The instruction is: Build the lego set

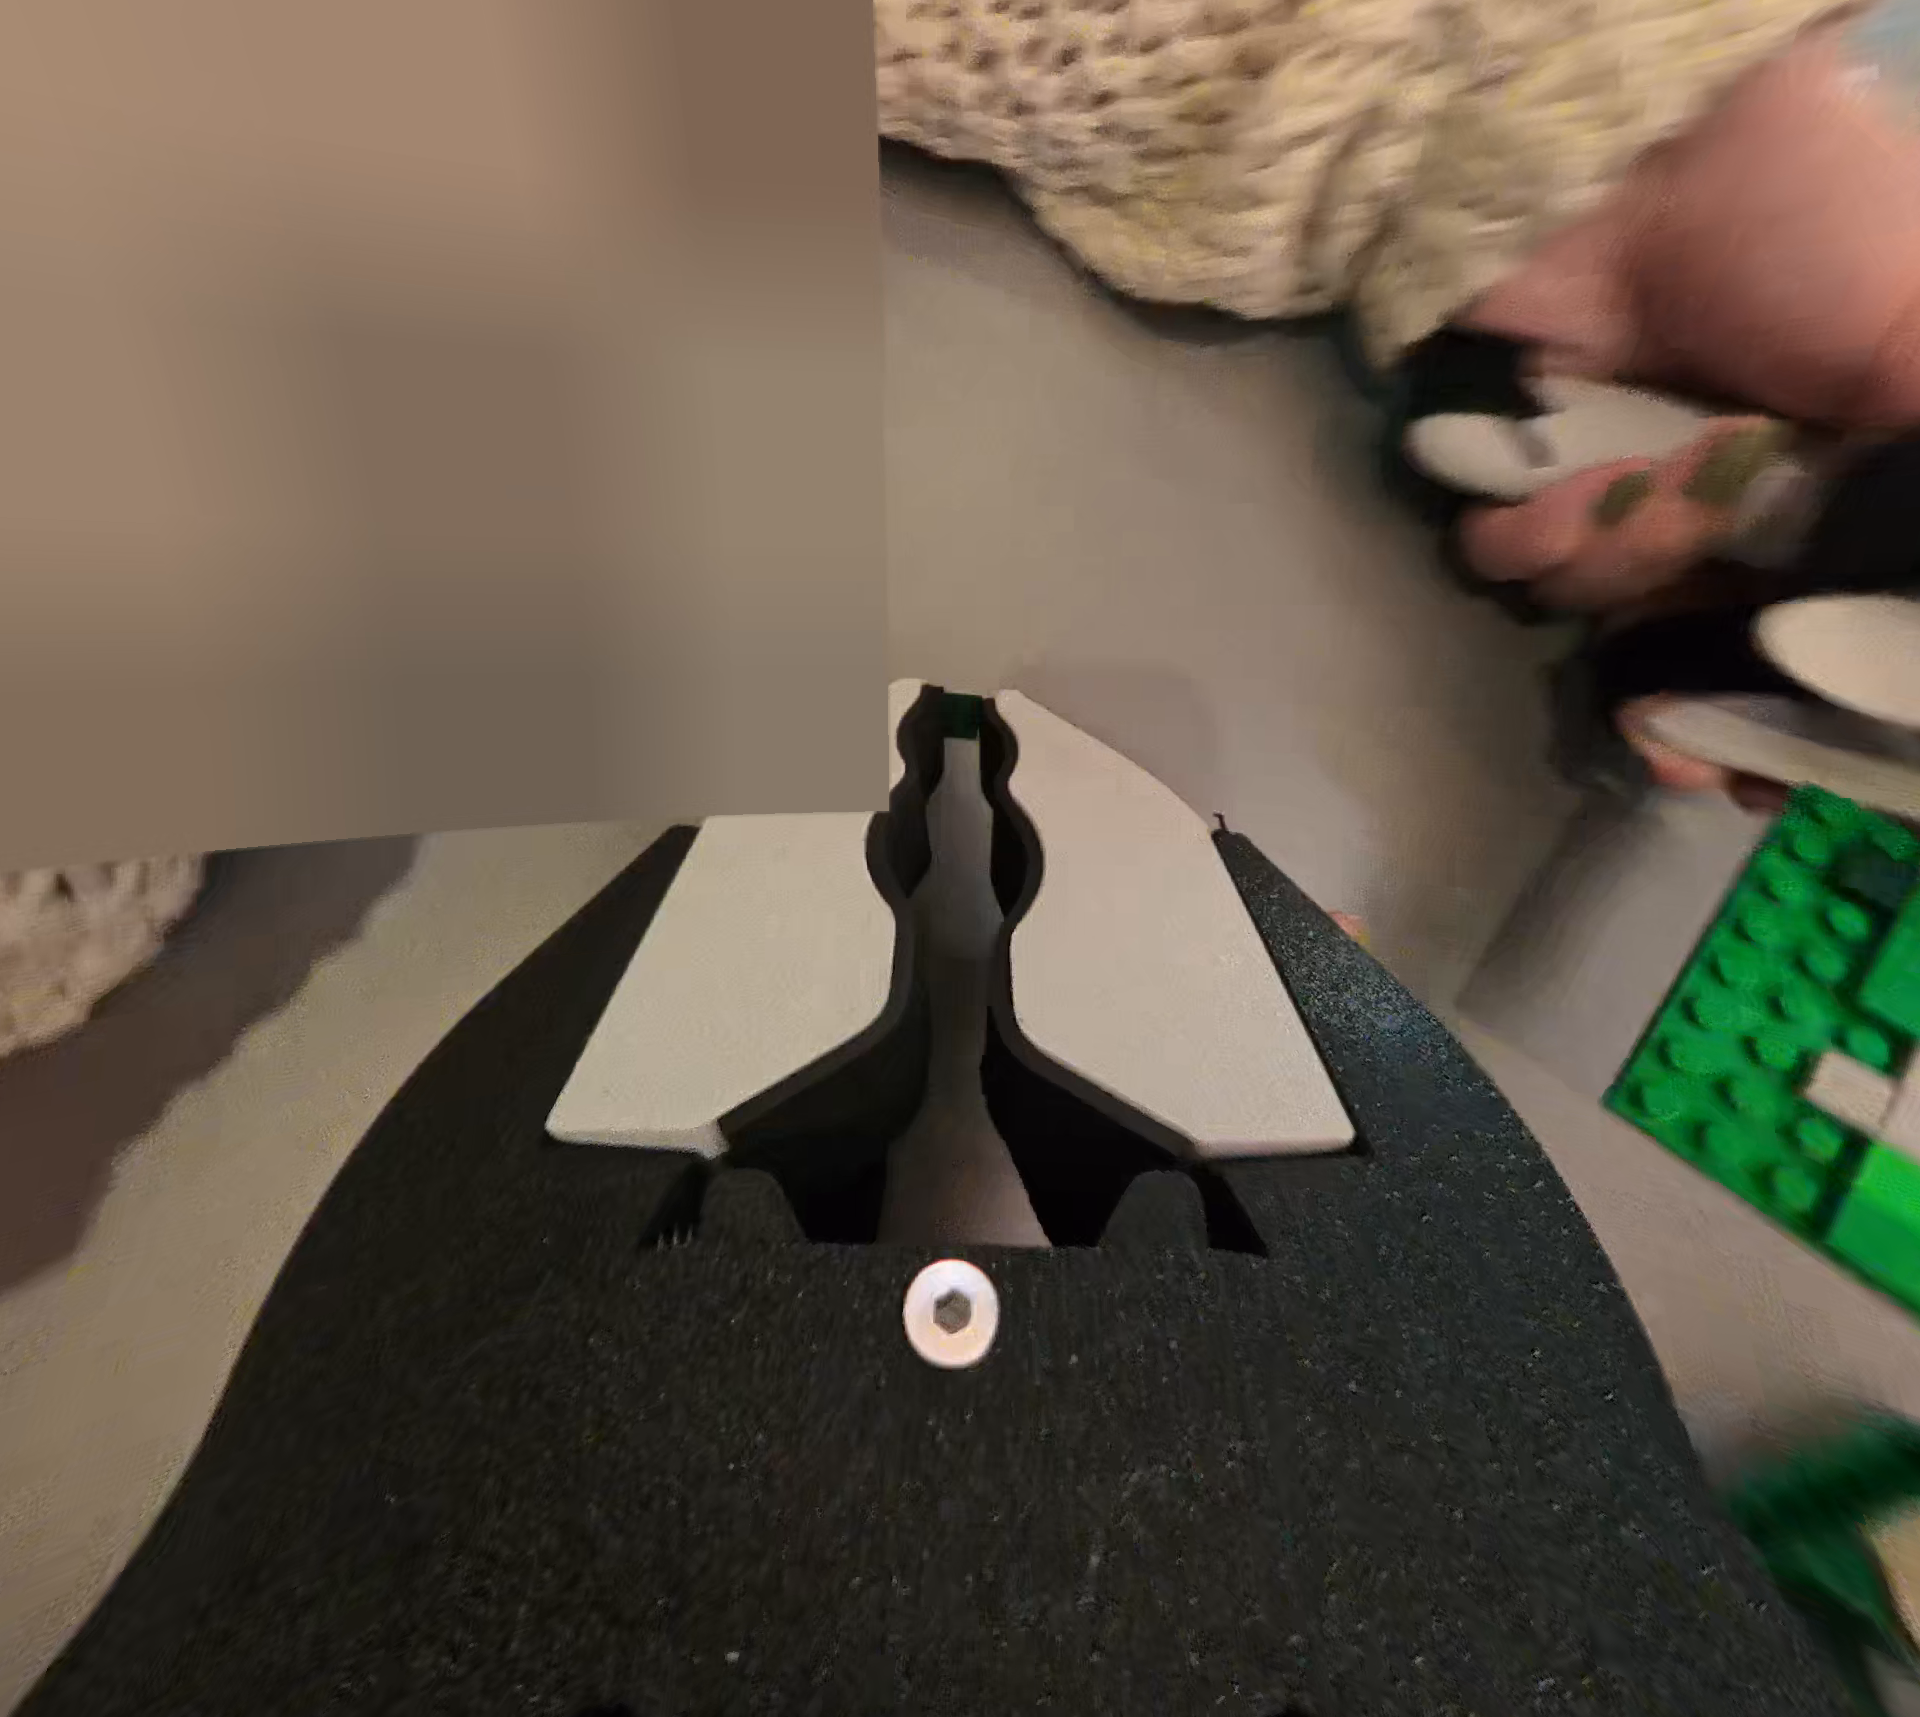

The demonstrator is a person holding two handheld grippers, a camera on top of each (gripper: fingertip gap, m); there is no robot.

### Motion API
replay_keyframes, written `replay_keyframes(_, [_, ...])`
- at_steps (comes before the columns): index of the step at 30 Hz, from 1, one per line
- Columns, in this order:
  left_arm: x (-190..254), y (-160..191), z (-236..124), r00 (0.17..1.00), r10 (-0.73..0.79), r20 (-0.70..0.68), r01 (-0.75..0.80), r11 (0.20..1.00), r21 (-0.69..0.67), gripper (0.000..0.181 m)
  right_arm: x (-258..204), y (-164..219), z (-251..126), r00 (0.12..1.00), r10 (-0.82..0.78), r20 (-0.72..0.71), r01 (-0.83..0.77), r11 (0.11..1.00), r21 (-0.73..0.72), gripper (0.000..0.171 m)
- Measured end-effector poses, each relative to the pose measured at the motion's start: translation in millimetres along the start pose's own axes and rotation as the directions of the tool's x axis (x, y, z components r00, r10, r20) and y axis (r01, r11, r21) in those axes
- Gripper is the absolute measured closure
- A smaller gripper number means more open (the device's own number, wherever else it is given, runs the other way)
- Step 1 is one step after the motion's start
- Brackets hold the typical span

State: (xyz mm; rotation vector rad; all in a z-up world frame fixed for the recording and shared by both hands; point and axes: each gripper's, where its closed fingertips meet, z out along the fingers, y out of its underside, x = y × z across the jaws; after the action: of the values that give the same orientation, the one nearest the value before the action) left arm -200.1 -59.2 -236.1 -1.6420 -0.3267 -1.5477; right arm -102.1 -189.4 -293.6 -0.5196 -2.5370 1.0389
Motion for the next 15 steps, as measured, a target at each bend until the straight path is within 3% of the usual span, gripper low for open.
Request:
replay_keyframes(1, [8.2,-10.9,1.2,0.999,0.024,-0.036,-0.020,0.994,0.110,0.176,11.2,0.7,-13.2,0.998,-0.004,-0.058,0.005,1.000,0.019,0.171])
replay_keyframes(4, [24.0,-23.4,2.7,0.989,-0.006,-0.148,0.051,0.952,0.302,0.176,42.8,4.4,-57.5,0.979,0.014,-0.202,-0.003,0.999,0.051,0.171])
replay_keyframes(8, [10.7,-14.8,10.1,0.997,-0.036,-0.073,0.058,0.946,0.319,0.176,59.2,9.1,-87.3,0.962,0.084,-0.259,-0.065,0.995,0.080,0.171])
replay_keyframes(12, [4.5,-21.1,0.9,1.000,-0.010,0.006,0.006,0.929,0.370,0.176,24.2,10.8,-46.7,0.994,0.096,-0.044,-0.095,0.995,0.040,0.161])
replay_keyframes(15, [3.5,-22.9,-2.0,1.000,-0.023,-0.005,0.023,0.930,0.367,0.176,14.8,25.1,-18.6,0.997,0.079,-0.005,-0.079,0.997,-0.027,0.160])
